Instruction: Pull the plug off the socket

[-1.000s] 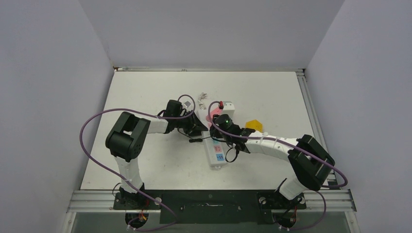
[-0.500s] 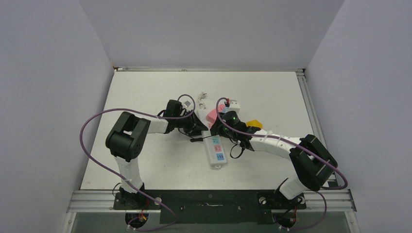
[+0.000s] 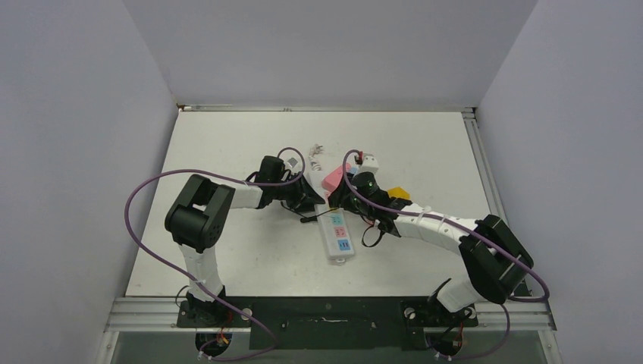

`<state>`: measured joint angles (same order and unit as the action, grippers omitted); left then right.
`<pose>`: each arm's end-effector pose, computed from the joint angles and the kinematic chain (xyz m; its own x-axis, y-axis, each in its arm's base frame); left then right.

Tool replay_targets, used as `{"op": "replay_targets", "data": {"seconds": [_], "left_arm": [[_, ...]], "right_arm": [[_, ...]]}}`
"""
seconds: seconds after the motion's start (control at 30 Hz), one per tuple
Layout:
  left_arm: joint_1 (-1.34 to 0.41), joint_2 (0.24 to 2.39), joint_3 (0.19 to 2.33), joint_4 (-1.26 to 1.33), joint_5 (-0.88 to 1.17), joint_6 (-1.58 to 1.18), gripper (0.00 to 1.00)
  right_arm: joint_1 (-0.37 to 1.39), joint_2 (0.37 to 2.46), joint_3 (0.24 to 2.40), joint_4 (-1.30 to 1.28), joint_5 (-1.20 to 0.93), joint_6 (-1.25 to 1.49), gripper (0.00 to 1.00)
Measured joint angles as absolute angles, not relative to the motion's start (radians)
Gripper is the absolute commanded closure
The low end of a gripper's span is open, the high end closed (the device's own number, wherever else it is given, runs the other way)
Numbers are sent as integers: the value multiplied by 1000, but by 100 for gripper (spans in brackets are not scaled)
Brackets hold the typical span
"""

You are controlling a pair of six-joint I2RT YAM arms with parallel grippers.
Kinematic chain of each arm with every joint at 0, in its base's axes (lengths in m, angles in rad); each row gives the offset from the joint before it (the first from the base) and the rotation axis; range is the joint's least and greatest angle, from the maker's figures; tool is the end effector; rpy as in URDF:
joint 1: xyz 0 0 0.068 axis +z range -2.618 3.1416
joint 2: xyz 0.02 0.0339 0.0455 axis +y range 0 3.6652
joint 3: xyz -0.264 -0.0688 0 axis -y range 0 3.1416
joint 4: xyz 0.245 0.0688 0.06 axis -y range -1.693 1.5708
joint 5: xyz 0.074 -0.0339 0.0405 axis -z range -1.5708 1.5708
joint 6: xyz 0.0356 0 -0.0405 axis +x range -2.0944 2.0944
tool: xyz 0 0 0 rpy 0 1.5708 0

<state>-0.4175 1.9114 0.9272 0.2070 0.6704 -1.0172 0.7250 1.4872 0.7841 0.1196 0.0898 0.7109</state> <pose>0.3260 -0.1688 0.1200 -0.9517 -0.3070 -0.0042 -0.1654 0.5240 -0.8355 0.2379 0.2065 0.2036 -0.7069 0.2420 -0.6646 -0.1889 0.8409 0.5071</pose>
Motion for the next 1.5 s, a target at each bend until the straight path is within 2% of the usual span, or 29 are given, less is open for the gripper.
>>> {"op": "replay_targets", "data": {"seconds": [0.37, 0.83, 1.07, 1.5], "left_arm": [[-416, 1911, 927, 207, 670, -1017, 100], [-415, 1911, 927, 206, 670, -1012, 100], [-415, 1911, 927, 206, 670, -1011, 100], [-415, 1911, 927, 206, 670, -1011, 100]], "right_arm": [[725, 1448, 785, 115, 89, 709, 95], [754, 1157, 869, -22, 122, 622, 95], [747, 1082, 937, -121, 282, 540, 95], [658, 1114, 897, -250, 462, 486, 95]]}}
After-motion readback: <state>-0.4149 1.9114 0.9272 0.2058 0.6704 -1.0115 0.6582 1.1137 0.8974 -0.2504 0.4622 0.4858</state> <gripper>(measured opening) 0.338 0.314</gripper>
